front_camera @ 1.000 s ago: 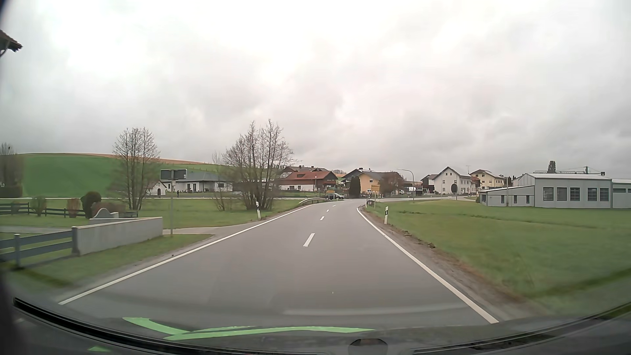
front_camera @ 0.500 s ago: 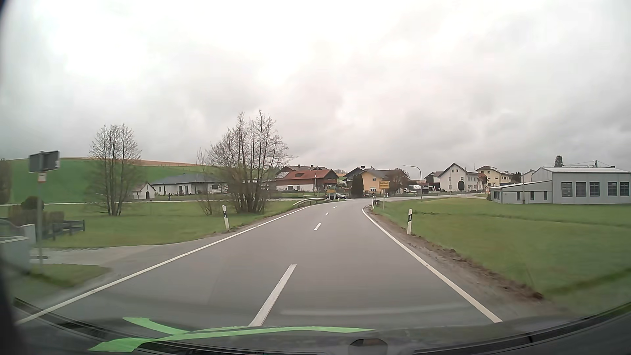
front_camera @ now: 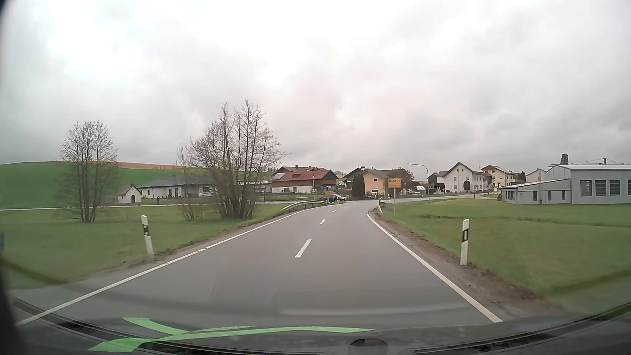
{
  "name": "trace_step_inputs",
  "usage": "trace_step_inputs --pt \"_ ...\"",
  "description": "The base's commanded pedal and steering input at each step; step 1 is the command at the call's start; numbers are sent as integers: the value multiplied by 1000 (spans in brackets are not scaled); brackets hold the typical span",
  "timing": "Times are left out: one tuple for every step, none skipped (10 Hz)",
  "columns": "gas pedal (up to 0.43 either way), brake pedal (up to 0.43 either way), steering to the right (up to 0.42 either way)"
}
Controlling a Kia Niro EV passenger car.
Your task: Follow the waypoints while adhering to traffic rules and regulations
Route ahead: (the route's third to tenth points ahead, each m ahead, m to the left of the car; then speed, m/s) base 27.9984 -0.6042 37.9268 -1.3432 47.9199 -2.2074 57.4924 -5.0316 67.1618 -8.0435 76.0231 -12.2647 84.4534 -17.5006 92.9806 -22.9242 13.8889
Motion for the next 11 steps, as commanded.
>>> trace_step_inputs --pt "8 0 1" --pt "8 0 3" --pt "8 0 6" --pt "8 0 6" --pt "8 0 6" --pt "8 0 6" --pt "8 0 6" --pt "8 0 8" --pt "8 0 9" --pt "8 0 9" --pt "8 0 10"
